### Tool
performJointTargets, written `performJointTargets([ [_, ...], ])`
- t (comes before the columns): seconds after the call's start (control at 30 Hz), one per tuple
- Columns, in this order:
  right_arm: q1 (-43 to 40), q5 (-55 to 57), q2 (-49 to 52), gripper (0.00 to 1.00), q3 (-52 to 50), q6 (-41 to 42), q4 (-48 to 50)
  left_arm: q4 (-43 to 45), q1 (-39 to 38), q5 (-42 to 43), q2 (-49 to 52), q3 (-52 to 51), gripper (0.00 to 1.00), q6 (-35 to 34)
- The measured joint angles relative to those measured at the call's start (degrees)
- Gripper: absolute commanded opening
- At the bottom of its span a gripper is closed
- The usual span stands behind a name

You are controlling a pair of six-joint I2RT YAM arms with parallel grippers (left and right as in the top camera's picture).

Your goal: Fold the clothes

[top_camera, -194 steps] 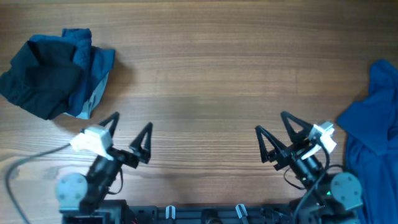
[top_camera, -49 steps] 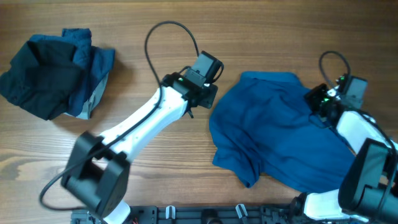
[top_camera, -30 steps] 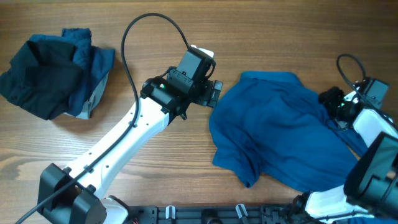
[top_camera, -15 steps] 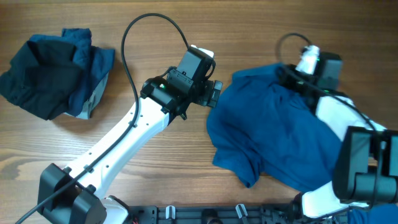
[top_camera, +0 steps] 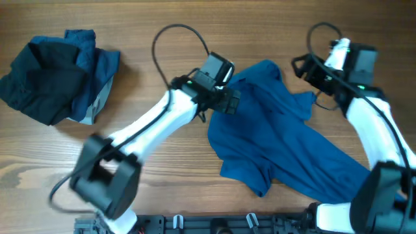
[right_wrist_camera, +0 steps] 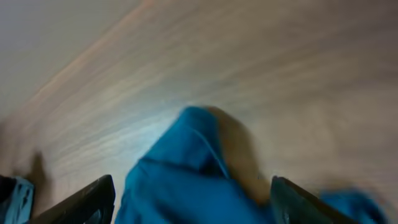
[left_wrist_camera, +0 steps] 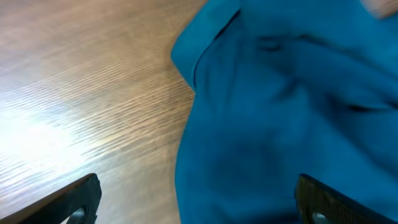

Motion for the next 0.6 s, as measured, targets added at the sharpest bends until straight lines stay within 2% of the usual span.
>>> performJointTargets([
  [0.1, -1.6, 0.2, -3.6, 0.82, 0.1, 0.1, -7.6, 5.4, 0.0, -0.8, 6.4, 0.0, 0.97, 0.2],
  [0.17, -1.6, 0.2, -4.3, 0.83, 0.1, 0.1, -12.0, 8.9, 0.0, -1.3, 9.3, 0.0, 0.73, 0.5],
  [0.3, -1.6, 0.2, -4.3, 0.84, 0.1, -0.4, -14.5, 12.5, 0.0, -1.5, 12.9, 0.0, 0.29, 1.1],
  [0.37, -1.6, 0.2, -4.3, 0.84, 0.1, -0.4, -14.9, 13.2, 0.0, -1.2, 13.9, 0.0, 0.04, 1.3],
  [0.53, -1.6, 0.2, -4.3, 0.83, 0.1, -0.4, -15.6, 11.1, 0.2, -2.4, 14.3, 0.1, 0.04, 0.6],
  [0.6, -1.6, 0.2, -4.3, 0.83, 0.1, -0.4, -16.4, 5.3, 1.1, -8.7, 13.3, 0.3, 0.04, -3.7],
])
